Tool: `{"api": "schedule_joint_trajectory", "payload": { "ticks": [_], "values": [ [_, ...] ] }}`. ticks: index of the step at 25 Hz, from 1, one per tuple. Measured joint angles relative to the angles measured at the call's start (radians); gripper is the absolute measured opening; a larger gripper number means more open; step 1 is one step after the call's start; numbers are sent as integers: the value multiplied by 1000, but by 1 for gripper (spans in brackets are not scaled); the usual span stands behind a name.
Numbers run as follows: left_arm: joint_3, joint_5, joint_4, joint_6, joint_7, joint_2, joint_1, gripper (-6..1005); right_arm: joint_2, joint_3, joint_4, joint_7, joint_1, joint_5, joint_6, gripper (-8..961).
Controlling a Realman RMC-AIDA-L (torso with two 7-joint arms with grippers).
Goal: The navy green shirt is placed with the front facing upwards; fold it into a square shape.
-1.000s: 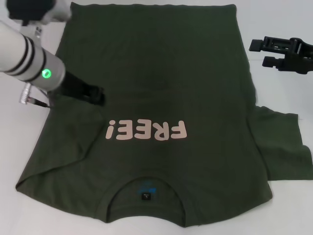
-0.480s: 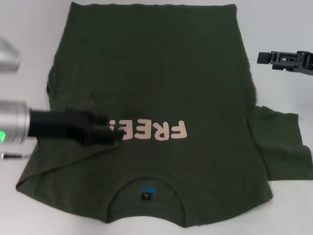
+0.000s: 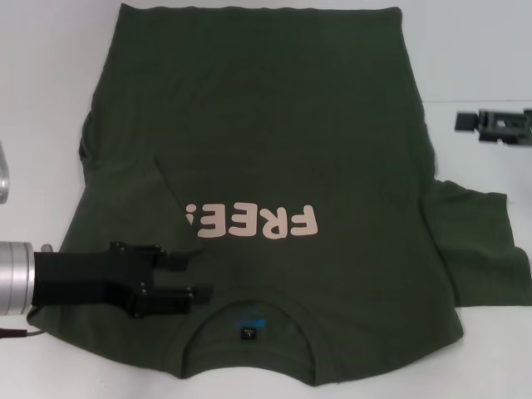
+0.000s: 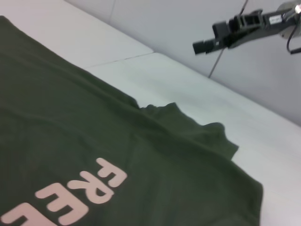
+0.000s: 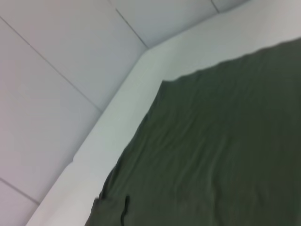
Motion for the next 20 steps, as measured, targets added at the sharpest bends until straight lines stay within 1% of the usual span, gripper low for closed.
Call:
{"api": "schedule_joint_trajectory", "payload": {
  "ticks": [4,5,6,9,11,13,16,20],
  "values": [
    [-10,-11,-7,-3,-78,1,-5,731,-8,29,-5,22,-39,-11,-60,923],
    [-16,-11,-10,-3,-91,1,-8,731,-13,36,-5,33,-50,-13,-74,923],
    [-22,-12,-12,-4,-100,2,-12,731,-20,38,-5,47,-56,-25,-90,923],
    [-30,-19,-15,-11,-106,2,-18,731,-50,38,-6,123,-74,-95,-136,923],
    [-31,-23,-17,-22,-107,3,-19,731,-59,42,-14,188,-86,-147,-154,923],
    [-31,-25,-23,-35,-107,3,-19,731,-64,45,-20,250,-99,-190,-155,922],
    [-31,-25,-38,-53,-107,3,-22,731,-67,56,-19,290,-113,-235,-129,922],
    [-31,-25,-43,-60,-106,1,-23,730,-63,54,-11,301,-116,-262,-94,922]
  ]
}}
